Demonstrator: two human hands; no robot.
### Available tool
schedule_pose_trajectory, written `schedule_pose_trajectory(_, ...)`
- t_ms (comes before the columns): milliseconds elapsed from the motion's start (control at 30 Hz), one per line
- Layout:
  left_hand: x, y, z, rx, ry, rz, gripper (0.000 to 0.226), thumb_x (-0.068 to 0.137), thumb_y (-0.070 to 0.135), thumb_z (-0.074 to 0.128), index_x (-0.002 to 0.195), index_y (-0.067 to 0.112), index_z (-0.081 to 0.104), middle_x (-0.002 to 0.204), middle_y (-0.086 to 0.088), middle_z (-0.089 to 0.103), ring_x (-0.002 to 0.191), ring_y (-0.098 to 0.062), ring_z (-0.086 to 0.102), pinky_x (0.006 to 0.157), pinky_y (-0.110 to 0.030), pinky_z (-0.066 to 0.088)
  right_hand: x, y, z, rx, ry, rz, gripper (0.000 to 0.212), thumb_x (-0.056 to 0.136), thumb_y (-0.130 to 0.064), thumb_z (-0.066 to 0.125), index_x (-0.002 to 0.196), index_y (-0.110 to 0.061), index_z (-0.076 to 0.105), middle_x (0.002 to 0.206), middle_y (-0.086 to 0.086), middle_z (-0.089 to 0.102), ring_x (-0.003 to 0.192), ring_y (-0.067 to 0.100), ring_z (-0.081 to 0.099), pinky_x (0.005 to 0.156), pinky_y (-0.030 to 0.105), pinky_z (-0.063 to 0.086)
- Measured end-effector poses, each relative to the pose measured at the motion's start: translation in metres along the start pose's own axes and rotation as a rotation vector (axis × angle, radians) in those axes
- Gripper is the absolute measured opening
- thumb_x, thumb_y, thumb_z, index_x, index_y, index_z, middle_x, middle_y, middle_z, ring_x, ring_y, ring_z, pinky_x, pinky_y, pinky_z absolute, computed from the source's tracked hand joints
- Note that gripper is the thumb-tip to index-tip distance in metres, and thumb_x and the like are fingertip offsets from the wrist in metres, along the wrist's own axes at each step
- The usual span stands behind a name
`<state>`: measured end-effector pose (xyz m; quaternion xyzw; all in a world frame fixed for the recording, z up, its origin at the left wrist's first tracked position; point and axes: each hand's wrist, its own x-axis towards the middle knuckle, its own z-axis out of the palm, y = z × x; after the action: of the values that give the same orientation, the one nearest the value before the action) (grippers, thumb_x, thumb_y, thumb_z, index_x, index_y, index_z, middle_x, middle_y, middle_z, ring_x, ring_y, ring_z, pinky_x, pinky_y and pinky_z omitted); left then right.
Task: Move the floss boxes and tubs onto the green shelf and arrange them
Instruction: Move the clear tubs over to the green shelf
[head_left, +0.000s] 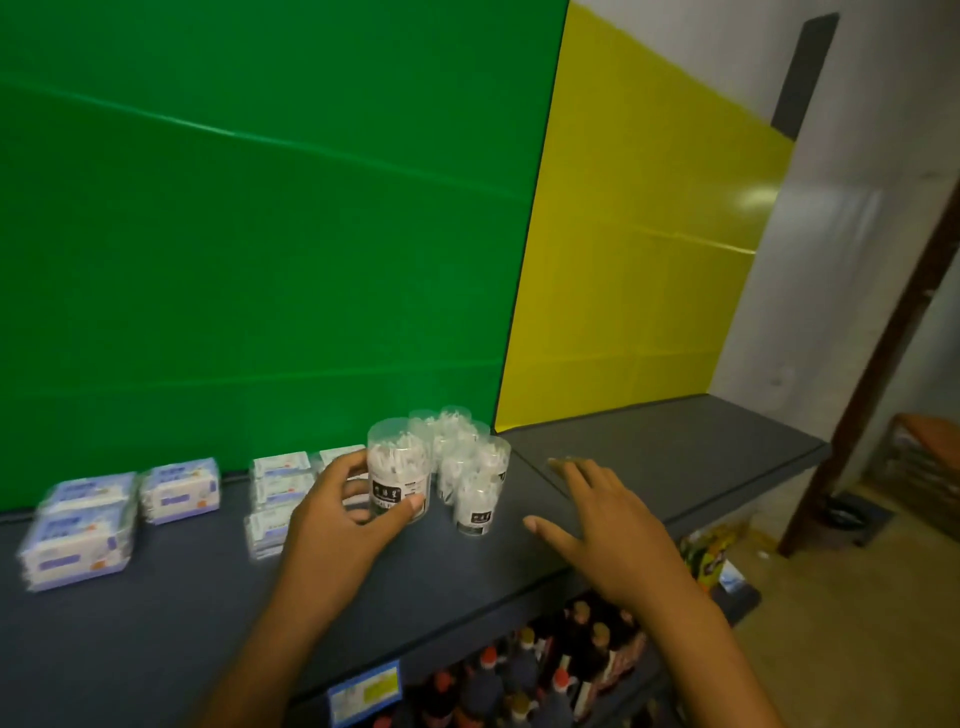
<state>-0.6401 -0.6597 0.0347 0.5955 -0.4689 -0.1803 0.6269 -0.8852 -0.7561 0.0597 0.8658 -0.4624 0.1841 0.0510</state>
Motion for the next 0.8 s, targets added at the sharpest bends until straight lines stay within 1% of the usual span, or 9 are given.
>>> schedule_pose_trajectory(67,0.019,-0.004,0.014,0.038,0.008,0.013,0.055,0.072,0.023,0.081,0.120,0.022,0.055,0.114,0.004,0.063,0.089,-0.002,0.062,0.072,-0.021,0.049,0.019,0.013,0.008,0.005,-0.008,0.008,0.075,0.091,-0.069,0.039,0.151,-0.025,0.027,0.152,-0.004,0.034,0.138,0.017,0.033,0.109,0.032,0.035)
schedule_pose_trajectory(167,0.039,-0.011,0.035,0.065,0.009,0.032,0.055,0.072,0.020,0.081,0.120,0.021,0.054,0.113,0.005,0.061,0.089,0.005,0.057,0.069,-0.012,0.043,0.042,0.029,0.022,0.009,-0.007,-0.004,0.074,0.092,-0.069,0.040,0.150,-0.024,0.028,0.151,-0.003,0.035,0.136,0.018,0.035,0.108,0.032,0.037)
schedule_pose_trajectory(267,0.054,-0.020,0.054,0.105,0.003,0.060,0.064,0.070,0.022,0.083,0.125,0.022,0.050,0.115,0.006,0.062,0.098,-0.003,0.060,0.075,-0.014,0.044,0.059,0.044,0.032,0.026,-0.002,-0.013,0.072,0.092,-0.067,0.041,0.148,-0.023,0.031,0.146,-0.003,0.039,0.131,0.019,0.039,0.103,0.033,0.040)
schedule_pose_trajectory(333,0.061,-0.020,0.064,0.134,-0.016,0.094,0.074,0.069,0.023,0.083,0.132,0.027,0.044,0.113,0.010,0.061,0.100,0.002,0.059,0.077,-0.013,0.046,0.069,0.054,0.037,0.059,-0.022,-0.016,0.072,0.092,-0.066,0.042,0.148,-0.023,0.030,0.147,-0.002,0.038,0.132,0.020,0.039,0.104,0.034,0.040)
schedule_pose_trajectory(433,0.072,-0.014,0.076,0.157,-0.039,0.129,0.087,0.070,0.022,0.083,0.140,0.041,0.033,0.108,0.019,0.060,0.095,0.007,0.061,0.074,-0.012,0.050,0.089,0.069,0.043,0.098,-0.024,-0.030,0.074,0.092,-0.066,0.043,0.148,-0.022,0.029,0.147,-0.001,0.038,0.132,0.019,0.038,0.104,0.034,0.040)
schedule_pose_trajectory(500,0.079,-0.012,0.086,0.194,-0.029,0.149,0.088,0.071,0.026,0.082,0.138,0.050,0.031,0.111,0.017,0.062,0.096,0.004,0.062,0.078,-0.016,0.053,0.102,0.080,0.049,0.113,-0.016,-0.051,0.073,0.091,-0.066,0.044,0.147,-0.020,0.031,0.145,0.000,0.041,0.131,0.020,0.040,0.102,0.034,0.041)
schedule_pose_trajectory(567,0.083,-0.009,0.098,0.233,0.011,0.166,0.082,0.070,0.029,0.083,0.132,0.054,0.035,0.119,0.010,0.061,0.098,-0.003,0.064,0.082,-0.029,0.056,0.114,0.089,0.055,0.153,-0.019,-0.086,0.073,0.090,-0.066,0.045,0.146,-0.021,0.032,0.144,0.000,0.041,0.130,0.020,0.041,0.102,0.035,0.043)
schedule_pose_trajectory(667,0.085,-0.004,0.122,0.350,0.093,0.196,0.074,0.067,0.035,0.084,0.126,0.049,0.041,0.124,0.012,0.052,0.097,-0.005,0.061,0.083,-0.035,0.056,0.133,0.103,0.060,0.211,-0.029,-0.155,0.072,0.091,-0.065,0.047,0.147,-0.023,0.031,0.145,-0.002,0.041,0.131,0.019,0.041,0.102,0.034,0.042)
schedule_pose_trajectory(800,0.082,-0.002,0.158,0.485,0.176,0.168,0.070,0.064,0.039,0.085,0.118,0.041,0.041,0.121,0.014,0.046,0.101,-0.009,0.058,0.084,-0.038,0.053,0.154,0.124,0.065,0.239,-0.051,-0.257,0.071,0.091,-0.064,0.049,0.146,-0.023,0.033,0.146,-0.003,0.040,0.133,0.016,0.039,0.105,0.033,0.041)
